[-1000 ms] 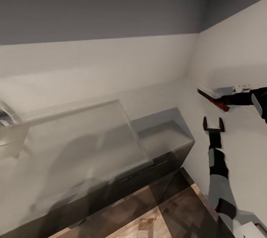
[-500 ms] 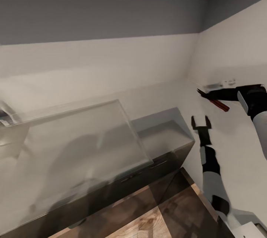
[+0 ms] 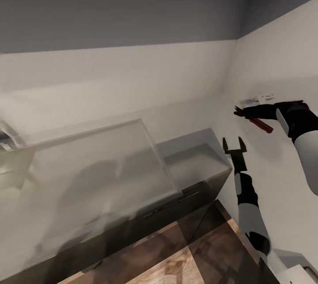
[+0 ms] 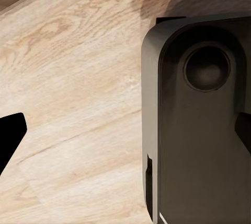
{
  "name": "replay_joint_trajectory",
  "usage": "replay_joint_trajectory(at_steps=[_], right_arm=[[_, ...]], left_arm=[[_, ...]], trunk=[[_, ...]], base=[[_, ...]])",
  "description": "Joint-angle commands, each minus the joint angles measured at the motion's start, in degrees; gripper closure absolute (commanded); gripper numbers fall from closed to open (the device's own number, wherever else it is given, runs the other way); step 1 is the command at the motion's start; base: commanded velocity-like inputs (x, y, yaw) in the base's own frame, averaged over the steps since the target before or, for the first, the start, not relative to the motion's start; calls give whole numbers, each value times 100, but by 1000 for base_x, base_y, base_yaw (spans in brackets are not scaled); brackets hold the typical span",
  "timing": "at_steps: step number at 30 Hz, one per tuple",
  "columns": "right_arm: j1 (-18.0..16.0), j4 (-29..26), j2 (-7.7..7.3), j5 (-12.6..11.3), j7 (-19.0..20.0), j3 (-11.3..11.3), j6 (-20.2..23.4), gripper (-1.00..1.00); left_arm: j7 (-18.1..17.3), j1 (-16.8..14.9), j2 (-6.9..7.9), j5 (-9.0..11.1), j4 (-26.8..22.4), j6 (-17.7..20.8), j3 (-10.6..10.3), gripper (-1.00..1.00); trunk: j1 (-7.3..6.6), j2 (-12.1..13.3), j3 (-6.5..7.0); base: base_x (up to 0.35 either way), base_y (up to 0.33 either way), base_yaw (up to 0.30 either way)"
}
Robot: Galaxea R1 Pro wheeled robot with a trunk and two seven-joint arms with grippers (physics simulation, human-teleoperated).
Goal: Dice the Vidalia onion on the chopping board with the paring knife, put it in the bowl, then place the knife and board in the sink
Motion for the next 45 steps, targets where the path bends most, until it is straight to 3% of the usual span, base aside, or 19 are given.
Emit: replay_joint_trajectory(at_steps=[1,5,7,13,16,26,33,45], right_arm=[[-2,-10,-9,42,25,15,17,-100],[-2,-10,-82,55,12,10,26,-100],[-2,-10,-285,56,12,7,39,-100],[-2,21,-698,50,22,6,50,-100],[-2,52,-807,46,23,6,52,-100],[-2,116,-829,28,54,-8,154,-100],[-2,115,-828,18,561,-11,224,-100],[-2,39,-856,27,642,-11,220,-100]], left_arm=[[2,2,0,1,-8,-9,-2,-100],[2,2,0,2,-8,-9,-2,-100],[2,2,0,2,-8,-9,-2,-100],[2,2,0,6,-8,-9,-2,-100],[2,2,0,7,-8,-9,-2,-100],[2,2,0,10,-8,-9,-2,-100],[2,2,0,10,-8,-9,-2,-100],[2,2,0,10,3,-9,-2,-100]], trunk=[[0,-2,-4],[0,-2,-4],[0,-2,-4],[0,-2,-4],[0,-2,-4],[0,-2,-4],[0,-2,-4],[0,-2,-4]], base=[[0,0,0],[0,0,0],[0,0,0],[0,0,0],[0,0,0],[0,0,0],[0,0,0],[0,0,0]])
